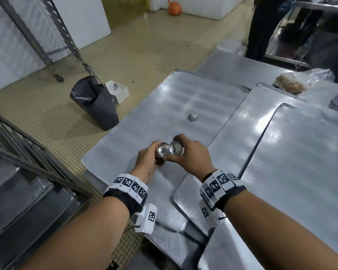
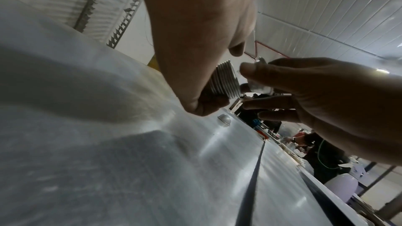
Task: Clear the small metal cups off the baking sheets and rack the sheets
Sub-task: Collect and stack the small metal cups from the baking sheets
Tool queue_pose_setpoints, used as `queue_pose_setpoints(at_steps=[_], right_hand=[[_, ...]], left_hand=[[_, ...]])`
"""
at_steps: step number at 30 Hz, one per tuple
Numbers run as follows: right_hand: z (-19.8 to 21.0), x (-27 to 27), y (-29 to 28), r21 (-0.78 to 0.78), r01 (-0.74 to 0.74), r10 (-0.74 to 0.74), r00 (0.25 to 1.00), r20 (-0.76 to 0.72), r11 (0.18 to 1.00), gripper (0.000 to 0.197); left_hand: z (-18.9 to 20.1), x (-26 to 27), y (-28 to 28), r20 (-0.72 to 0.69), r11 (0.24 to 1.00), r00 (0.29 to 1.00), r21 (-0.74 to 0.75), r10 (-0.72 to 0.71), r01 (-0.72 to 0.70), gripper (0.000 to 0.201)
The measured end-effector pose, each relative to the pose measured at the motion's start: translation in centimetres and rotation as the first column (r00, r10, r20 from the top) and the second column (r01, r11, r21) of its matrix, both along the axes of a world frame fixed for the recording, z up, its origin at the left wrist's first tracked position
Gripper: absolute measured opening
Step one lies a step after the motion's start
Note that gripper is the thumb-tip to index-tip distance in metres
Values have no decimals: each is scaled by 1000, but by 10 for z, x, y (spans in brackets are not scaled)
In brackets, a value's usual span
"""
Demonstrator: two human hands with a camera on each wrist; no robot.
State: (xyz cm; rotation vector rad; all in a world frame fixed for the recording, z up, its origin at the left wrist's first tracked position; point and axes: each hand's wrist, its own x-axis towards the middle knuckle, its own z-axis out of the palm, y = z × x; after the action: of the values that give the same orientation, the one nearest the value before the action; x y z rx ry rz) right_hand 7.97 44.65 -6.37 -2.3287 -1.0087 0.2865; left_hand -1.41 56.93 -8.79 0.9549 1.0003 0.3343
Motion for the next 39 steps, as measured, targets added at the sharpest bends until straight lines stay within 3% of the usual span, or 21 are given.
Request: queue_pose_setpoints(at_steps=[6,9,14,17,23,27,32,36,39], right_hand=[[1,-4,25,-58,42,-40,999,34,997,66],[-7,0,38,-73,64,-64,998,1,995,74],[-28,22,46,-188,105,-127,986,-110,976,89],[-41,50,49,-256,211,-247,962,-118,943,76],[-45,116,68,-297,356,-398,913,-92,886,57],[-45,144,92,-302,374,-420,901,-105,877,55],[-53,158,104,-414,322,-388,918,-84,852,48],[-59,151,103,-321,406,-434,901,-18,856,31],[-60,140,102,-237,425,-448,893,-50,873,37]], left_hand=[[-5,15,14,147,970,967,-95,-211,226,44],[-8,21,32,131,962,963,-113,-234,249,38],[-16,38,72,-12,977,977,-36,-212,211,19],[-19,53,97,-84,961,958,32,-273,276,5],[-20,87,127,-118,909,913,108,-390,402,7],[-22,96,137,-138,889,891,101,-433,447,5],[-28,97,147,-163,880,880,100,-446,465,5],[-28,97,149,-175,877,876,103,-449,470,5],[-27,97,147,-173,875,874,99,-453,473,5]])
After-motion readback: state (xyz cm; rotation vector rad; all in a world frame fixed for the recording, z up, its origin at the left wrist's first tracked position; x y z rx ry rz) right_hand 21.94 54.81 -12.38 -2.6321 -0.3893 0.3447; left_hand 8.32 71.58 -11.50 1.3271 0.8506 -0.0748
